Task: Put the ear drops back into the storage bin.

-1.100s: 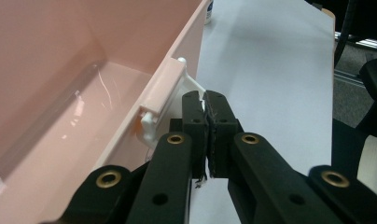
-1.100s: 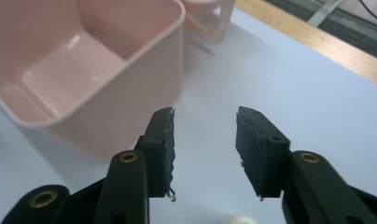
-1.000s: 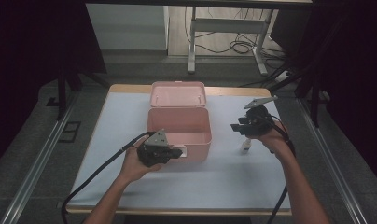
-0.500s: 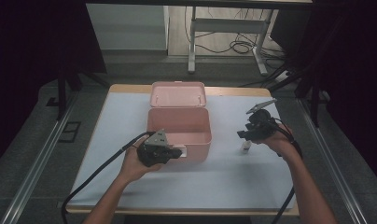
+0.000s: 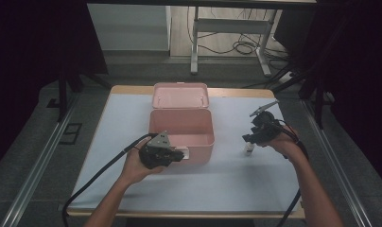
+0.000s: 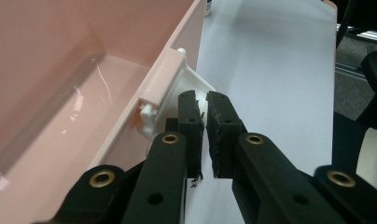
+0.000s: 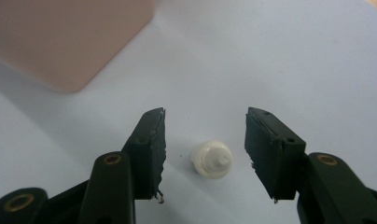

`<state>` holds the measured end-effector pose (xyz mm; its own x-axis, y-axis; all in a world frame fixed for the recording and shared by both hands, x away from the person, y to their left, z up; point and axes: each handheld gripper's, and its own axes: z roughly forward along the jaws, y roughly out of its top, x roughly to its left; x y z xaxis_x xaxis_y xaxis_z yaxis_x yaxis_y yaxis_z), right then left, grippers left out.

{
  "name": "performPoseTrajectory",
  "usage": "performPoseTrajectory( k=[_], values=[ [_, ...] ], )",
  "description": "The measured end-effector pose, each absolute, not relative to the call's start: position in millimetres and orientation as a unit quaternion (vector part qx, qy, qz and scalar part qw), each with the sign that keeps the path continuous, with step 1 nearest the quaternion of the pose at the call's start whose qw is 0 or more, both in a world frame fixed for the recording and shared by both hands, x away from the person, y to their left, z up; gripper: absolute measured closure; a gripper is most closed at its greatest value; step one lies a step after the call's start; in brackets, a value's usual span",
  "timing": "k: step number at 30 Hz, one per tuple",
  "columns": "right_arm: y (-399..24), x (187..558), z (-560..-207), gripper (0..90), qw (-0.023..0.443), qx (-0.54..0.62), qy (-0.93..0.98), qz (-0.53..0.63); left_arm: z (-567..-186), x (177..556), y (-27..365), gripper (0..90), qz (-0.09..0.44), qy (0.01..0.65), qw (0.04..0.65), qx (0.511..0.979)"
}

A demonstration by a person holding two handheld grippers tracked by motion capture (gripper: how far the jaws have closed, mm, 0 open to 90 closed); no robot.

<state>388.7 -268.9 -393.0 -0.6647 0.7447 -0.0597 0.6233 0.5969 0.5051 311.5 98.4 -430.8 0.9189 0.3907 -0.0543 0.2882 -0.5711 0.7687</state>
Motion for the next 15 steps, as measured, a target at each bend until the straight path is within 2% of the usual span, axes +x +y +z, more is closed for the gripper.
performPoseTrajectory(
  k=[15],
  values=[
    [-273.2,397.0,-404.6,44.9,0.113,0.396,0.895,0.168,-429.7,312.1,97.7,84.9,0.058,0.194,0.417,0.886]
  ],
)
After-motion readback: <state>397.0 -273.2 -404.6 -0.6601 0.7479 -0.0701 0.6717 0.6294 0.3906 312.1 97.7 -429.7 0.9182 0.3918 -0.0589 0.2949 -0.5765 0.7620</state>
